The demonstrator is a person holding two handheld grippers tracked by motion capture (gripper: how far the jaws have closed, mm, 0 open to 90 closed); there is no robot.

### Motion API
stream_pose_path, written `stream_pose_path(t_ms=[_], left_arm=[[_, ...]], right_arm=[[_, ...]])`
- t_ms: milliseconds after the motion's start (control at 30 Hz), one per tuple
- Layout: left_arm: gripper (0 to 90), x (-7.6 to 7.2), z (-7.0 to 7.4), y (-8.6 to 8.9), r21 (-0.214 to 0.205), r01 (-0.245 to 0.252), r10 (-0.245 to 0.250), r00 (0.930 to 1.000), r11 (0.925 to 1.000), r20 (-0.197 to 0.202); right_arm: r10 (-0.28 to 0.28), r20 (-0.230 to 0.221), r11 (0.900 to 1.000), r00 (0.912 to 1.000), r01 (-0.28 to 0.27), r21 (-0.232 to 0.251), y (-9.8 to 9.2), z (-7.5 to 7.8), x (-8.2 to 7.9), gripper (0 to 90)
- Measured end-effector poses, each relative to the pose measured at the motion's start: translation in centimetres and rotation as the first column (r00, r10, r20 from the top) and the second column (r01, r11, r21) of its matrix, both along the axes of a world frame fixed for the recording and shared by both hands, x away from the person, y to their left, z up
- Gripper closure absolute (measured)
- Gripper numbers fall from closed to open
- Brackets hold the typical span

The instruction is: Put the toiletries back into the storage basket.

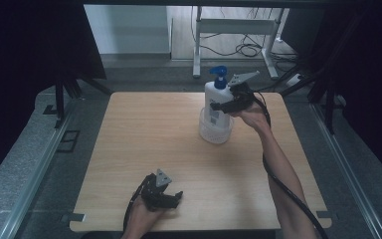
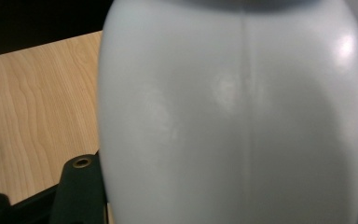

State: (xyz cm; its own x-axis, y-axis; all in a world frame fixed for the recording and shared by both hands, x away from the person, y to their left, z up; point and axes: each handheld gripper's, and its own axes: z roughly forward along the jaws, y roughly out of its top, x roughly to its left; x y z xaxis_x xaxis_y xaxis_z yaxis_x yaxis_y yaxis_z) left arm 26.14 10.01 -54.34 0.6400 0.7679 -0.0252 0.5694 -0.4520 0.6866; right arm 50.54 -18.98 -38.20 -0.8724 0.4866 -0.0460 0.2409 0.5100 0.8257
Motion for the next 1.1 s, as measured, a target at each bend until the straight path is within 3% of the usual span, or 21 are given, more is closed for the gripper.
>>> stream_pose_path(t_ms=[533,1100], left_arm=[[11.8,0.0,0.0,0.0,0.001,0.0,0.0,1.0,1.0,0.0],[11.7,0.0,0.0,0.0,0.001,0.0,0.0,1.0,1.0,-0.001]], right_arm=[[-0.012,-0.016,0.9997,0.9998,0.012,-0.02,0.1,-2.7,0.3,37.2],[-0.021,-0.027,0.9998,0.9994,0.021,-0.004,-0.1,-4.7,0.6,36.8]])
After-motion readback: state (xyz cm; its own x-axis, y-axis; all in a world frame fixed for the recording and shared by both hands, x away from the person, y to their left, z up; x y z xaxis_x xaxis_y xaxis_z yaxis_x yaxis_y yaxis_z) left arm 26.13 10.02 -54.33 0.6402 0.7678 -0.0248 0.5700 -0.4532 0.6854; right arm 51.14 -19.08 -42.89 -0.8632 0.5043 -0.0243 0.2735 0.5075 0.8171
